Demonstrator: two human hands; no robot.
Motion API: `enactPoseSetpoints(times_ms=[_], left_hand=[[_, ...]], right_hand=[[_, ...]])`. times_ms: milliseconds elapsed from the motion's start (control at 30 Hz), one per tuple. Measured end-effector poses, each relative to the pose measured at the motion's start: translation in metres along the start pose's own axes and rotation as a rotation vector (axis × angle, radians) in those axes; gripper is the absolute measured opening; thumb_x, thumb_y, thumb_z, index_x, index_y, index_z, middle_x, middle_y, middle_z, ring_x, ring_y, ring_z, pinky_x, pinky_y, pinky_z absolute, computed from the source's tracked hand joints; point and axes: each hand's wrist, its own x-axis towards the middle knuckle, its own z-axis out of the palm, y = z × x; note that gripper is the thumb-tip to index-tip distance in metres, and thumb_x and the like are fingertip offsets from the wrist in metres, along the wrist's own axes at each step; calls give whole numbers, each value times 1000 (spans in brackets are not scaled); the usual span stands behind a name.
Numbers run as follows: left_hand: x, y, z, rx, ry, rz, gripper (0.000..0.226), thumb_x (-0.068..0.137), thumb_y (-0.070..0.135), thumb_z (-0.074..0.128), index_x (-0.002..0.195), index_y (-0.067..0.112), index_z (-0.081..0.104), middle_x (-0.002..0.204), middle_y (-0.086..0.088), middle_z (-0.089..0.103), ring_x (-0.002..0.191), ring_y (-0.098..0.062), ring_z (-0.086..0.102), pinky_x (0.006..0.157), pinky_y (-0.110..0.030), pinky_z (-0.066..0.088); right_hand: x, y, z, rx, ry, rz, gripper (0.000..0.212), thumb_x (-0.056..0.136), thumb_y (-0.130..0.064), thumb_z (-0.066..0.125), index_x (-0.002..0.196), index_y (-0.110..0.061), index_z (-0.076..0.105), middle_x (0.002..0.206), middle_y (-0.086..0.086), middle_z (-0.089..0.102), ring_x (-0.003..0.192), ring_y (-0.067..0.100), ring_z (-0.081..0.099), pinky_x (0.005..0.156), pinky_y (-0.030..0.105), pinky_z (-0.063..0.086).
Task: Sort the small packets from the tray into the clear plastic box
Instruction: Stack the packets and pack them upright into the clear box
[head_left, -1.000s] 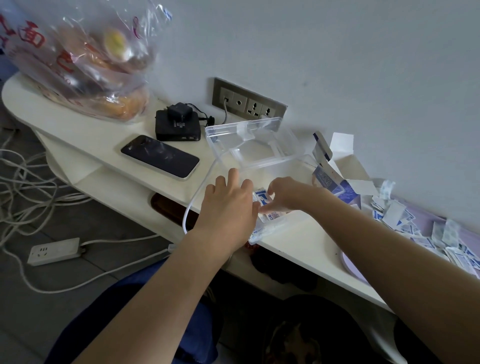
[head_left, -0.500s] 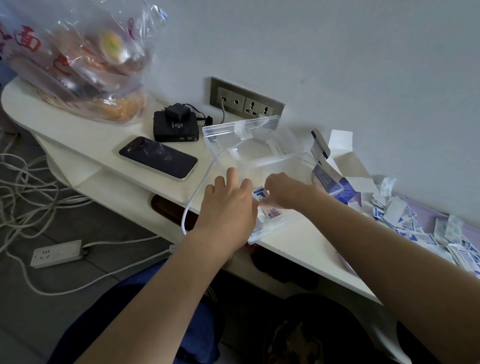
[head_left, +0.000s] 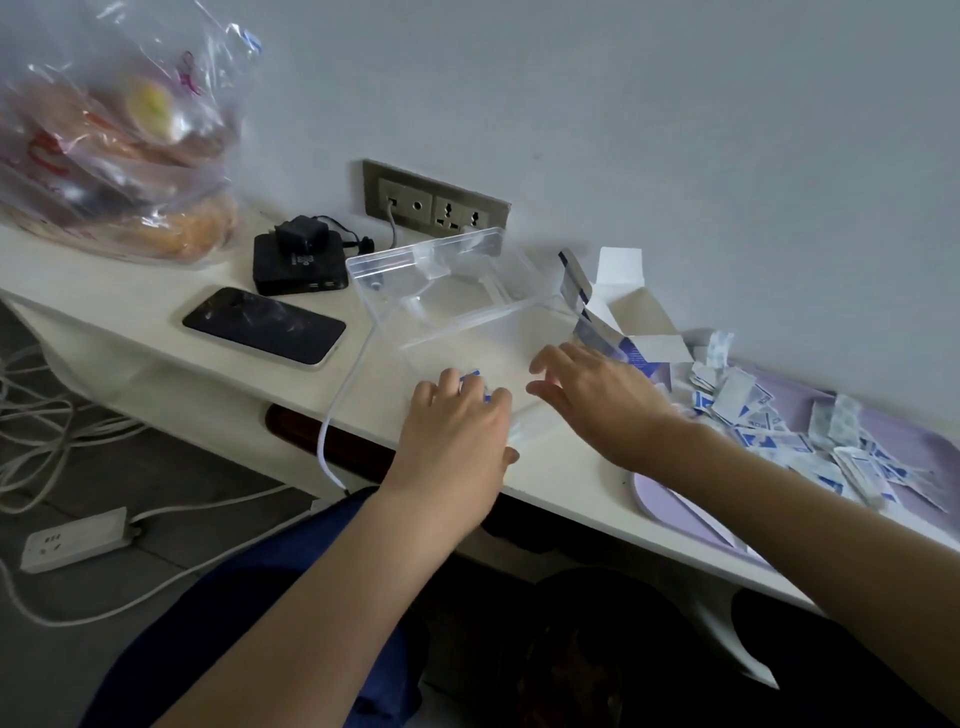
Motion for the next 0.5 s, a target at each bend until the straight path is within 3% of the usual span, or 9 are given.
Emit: enactPoseSetpoints(times_ms=[200,300,500], left_hand=[[13,21,-3,6,45,-57,36,83,2,51,111,22,45,110,2,50,107,-22,42,86,-30,31],[15,28,-4,28,59,-78,36,82,-1,50,110,22,45,109,3,54,107,-22,43,85,-31,30],[20,45,1,105,90,-149,44,80,2,59,118,18,43,114,-6,47,106,-26,46,85,-34,36]], right_hand=[[-19,18,11,116,44,-1,26,94,-29,50,107,-7,56,109,9,56,104,28,53,89,36,43],[-25,19,13,155,48,-9,25,95,-22,50,116,-10,52,118,8,52,112,27,49,92,35,41],[-49,27,17,212,77,-41,46,94,-13,49,137,-12,36,141,4,42,131,20,38,108,31,31]])
